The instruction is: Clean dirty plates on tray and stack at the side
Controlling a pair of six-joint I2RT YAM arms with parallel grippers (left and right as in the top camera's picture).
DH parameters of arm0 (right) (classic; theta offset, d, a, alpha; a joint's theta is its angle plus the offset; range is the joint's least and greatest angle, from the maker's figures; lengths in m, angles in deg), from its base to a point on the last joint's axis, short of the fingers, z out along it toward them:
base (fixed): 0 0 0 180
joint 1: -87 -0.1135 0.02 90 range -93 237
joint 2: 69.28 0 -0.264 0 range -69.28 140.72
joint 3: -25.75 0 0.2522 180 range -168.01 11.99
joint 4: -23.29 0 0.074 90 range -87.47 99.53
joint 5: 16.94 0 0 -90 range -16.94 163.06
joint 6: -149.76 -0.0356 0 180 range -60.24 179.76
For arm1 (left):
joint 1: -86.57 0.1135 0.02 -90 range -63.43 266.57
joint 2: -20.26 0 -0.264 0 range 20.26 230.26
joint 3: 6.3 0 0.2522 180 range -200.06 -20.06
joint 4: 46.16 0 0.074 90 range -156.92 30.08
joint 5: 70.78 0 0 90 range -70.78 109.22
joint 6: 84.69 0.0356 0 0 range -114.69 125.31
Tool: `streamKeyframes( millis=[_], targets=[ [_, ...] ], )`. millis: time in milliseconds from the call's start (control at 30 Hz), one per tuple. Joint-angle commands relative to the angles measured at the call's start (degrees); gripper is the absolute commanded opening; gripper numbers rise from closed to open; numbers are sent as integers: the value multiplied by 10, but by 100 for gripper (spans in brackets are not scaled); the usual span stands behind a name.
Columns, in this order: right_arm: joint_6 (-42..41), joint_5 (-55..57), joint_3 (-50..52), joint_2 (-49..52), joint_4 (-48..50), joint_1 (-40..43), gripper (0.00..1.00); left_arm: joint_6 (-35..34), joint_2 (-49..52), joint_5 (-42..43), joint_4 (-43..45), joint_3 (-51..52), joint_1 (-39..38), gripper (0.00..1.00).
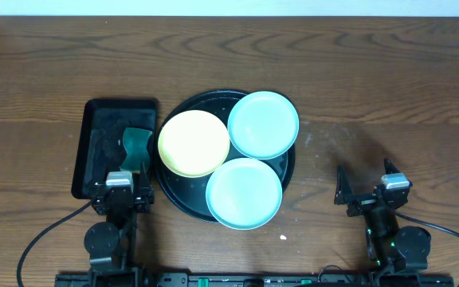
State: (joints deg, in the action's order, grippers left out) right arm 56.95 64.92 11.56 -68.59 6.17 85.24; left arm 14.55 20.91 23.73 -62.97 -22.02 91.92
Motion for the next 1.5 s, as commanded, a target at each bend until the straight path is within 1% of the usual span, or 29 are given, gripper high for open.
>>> streamKeyframes(
  millis=[0, 333, 467, 733, 1000, 1133, 1467],
  targets=[
    [-3, -4, 1, -2, -1, -6, 99, -1, 0, 0, -7, 17, -3, 74],
    [-3, -4, 1, -2, -1, -6, 99, -1, 0, 0, -7, 17, -3, 74],
    [2, 40, 1, -2, 2, -6, 99, -1, 0, 0, -7, 17, -3, 74],
    [2, 53, 1, -2, -4, -6, 99, -1, 0, 0, -7, 17, -3, 74],
    [1, 49, 1, -2, -5, -6, 99, -1, 0, 0, -7, 17, -3, 74],
    [-31, 49, 1, -2, -6, -6, 99, -1, 0, 0, -7, 17, -3, 74],
    [-32, 47, 1, 24, -2, -6, 99, -1, 17, 0, -7, 16, -3, 74]
  ],
)
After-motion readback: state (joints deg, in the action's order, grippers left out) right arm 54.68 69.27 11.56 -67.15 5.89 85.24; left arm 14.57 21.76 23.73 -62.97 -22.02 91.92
